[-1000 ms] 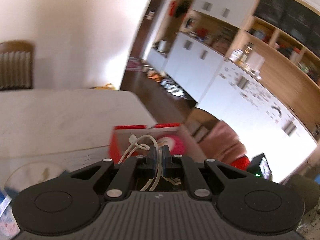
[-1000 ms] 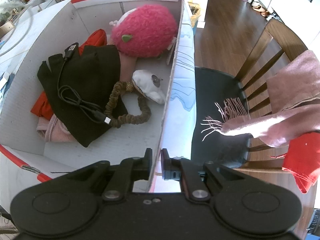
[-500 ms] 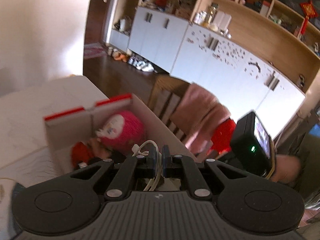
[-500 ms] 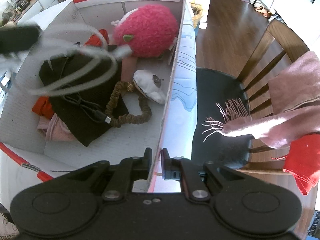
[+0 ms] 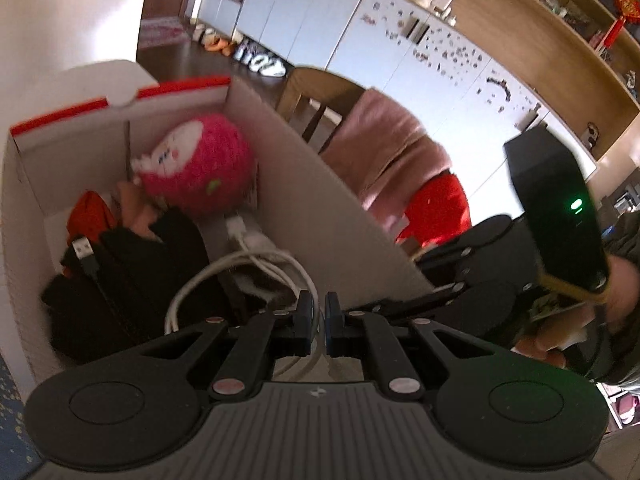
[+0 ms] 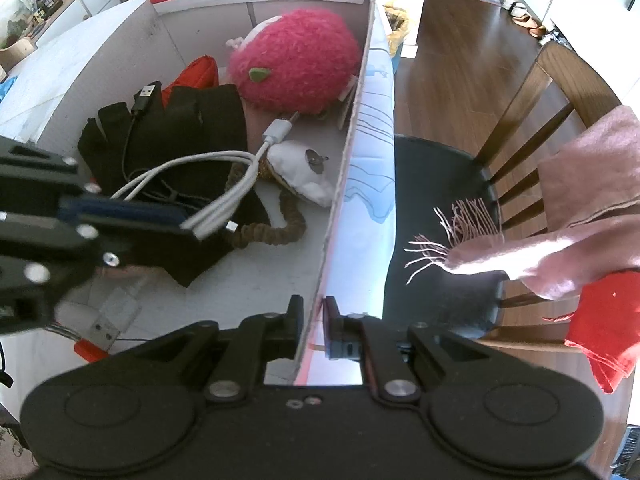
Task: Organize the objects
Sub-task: 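Lower the white cable onto the glove and open the left gripper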
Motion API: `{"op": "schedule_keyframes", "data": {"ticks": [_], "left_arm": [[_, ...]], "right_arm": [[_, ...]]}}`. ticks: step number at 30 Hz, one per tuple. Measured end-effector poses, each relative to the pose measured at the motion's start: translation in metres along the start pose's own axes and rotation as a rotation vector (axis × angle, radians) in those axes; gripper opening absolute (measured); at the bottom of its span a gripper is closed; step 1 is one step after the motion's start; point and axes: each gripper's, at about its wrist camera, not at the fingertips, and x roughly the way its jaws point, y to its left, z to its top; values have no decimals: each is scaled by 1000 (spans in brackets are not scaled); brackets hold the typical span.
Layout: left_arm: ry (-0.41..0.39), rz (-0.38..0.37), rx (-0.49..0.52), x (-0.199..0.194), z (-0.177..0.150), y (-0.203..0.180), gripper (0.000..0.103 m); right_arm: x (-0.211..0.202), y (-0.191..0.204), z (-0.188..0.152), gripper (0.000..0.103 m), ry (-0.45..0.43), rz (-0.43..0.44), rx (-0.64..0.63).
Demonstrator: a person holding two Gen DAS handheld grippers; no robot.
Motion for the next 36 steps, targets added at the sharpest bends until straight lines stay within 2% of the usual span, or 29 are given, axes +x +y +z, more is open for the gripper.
{"op": "schedule_keyframes", "data": {"ticks": [6, 15, 18, 21, 22, 23, 32, 36], "left_arm": [[64, 7, -44, 14, -1, 9, 5], [118, 34, -47, 27, -7, 16, 8], [122, 45, -48, 26, -7, 17, 21], [109, 36, -52, 23, -7, 17, 49], [94, 37, -51, 20, -7, 17, 62], [80, 39, -49, 17, -8, 16, 66], [3, 59, -38, -12, -10, 14, 66], [-53, 101, -8, -28, -11, 9, 66]], "right_arm": [[0, 1, 0, 9, 1, -4, -2], [0, 1, 0, 9, 2, -3, -1], [1, 1, 0, 9, 3, -4, 1], [0, 1, -1, 9, 3, -7, -1], [0, 1, -1, 9, 3, -7, 0], [0, 1, -1, 9, 4, -7, 1], [1, 2, -2, 9, 7, -13, 0], [1, 3, -2, 8, 10, -20, -4]]}}
